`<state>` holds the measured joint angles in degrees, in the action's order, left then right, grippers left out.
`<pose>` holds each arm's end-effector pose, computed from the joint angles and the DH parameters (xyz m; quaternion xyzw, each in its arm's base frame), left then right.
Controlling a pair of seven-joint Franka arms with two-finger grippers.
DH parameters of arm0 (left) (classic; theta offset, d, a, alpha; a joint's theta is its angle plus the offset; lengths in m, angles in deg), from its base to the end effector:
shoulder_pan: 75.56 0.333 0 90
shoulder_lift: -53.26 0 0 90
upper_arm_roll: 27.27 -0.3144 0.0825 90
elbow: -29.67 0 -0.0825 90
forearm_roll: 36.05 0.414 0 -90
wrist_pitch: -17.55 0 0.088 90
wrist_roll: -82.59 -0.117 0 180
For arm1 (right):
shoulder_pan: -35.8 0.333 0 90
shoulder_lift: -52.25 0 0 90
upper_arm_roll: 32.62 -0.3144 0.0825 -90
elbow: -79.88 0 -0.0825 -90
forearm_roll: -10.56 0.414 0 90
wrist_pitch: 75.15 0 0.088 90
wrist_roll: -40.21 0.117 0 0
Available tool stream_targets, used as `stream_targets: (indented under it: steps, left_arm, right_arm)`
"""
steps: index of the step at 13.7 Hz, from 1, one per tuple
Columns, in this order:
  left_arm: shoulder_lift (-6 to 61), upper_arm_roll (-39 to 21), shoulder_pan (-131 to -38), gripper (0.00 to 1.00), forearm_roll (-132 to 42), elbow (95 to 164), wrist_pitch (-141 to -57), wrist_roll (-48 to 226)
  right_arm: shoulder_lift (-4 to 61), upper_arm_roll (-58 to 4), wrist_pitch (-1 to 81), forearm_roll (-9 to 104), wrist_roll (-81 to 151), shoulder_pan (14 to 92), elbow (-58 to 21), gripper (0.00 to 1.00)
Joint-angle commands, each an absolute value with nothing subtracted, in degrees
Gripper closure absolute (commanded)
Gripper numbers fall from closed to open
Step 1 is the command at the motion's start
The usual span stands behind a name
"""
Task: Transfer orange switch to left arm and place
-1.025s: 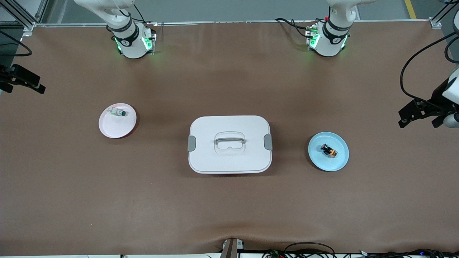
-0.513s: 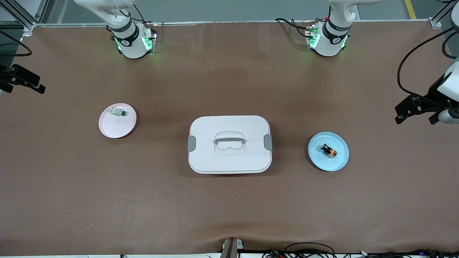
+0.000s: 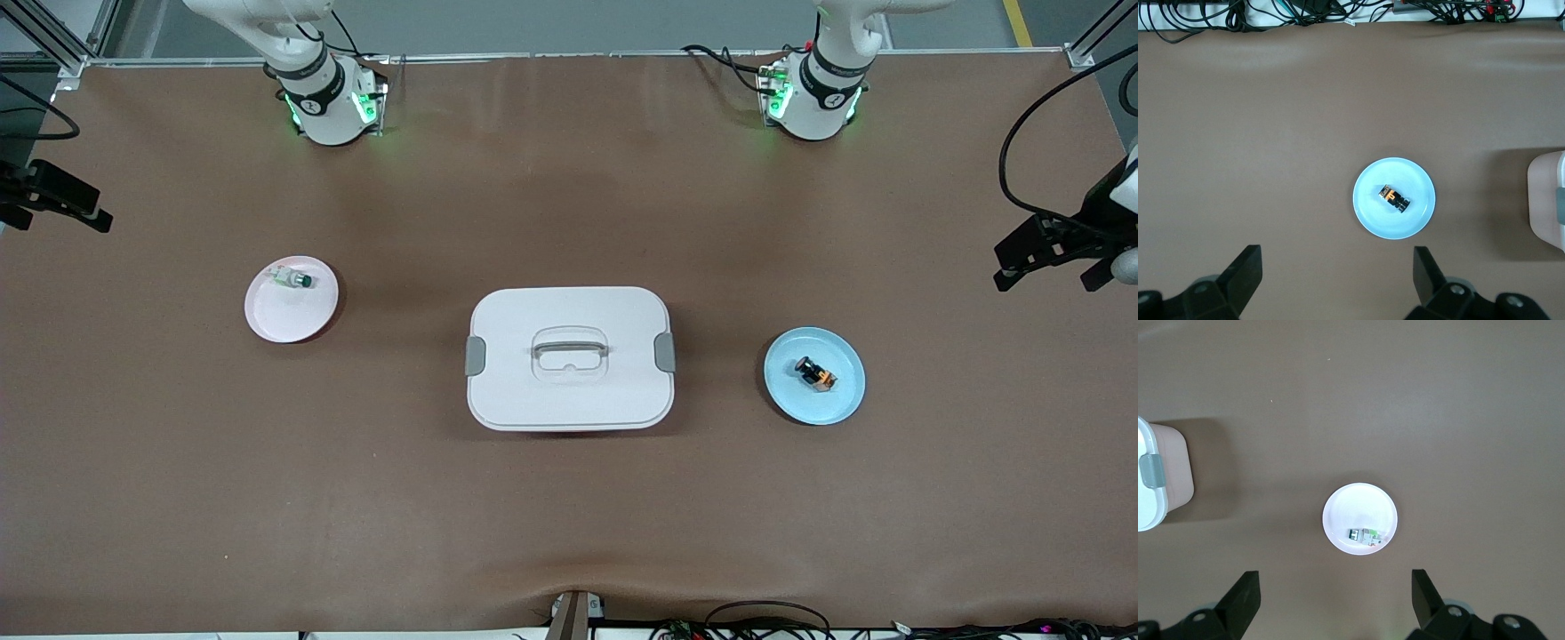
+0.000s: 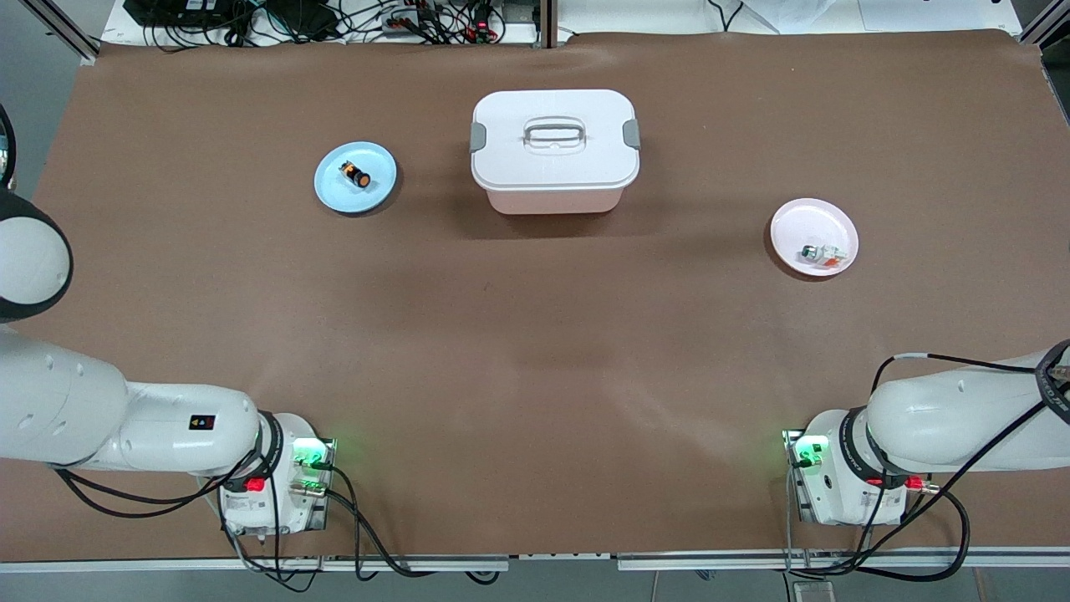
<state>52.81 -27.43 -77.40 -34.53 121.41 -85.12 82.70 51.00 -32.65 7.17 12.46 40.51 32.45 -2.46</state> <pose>0.6094 -0.0154 0.6144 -0.9956 0.0154 -0.0915 0.0117 0.5762 -0.0292 0.6549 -0.9994 0.0295 0.0106 0.0167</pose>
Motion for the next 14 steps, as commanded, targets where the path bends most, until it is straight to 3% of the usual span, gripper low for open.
stream_targets:
  steps: [1,14]
  left_arm:
    - [53.1,-27.9,-78.0,0.0,-35.7,120.6,-81.5,82.7]
    - [52.3,-27.9,-78.2,0.0,-35.7,119.8,-77.6,87.8]
  right_arm:
    - [52.7,-32.8,7.7,12.5,40.8,32.4,-4.2,0.0]
    - [52.7,-32.6,8.3,10.8,37.0,32.7,-4.4,0.0]
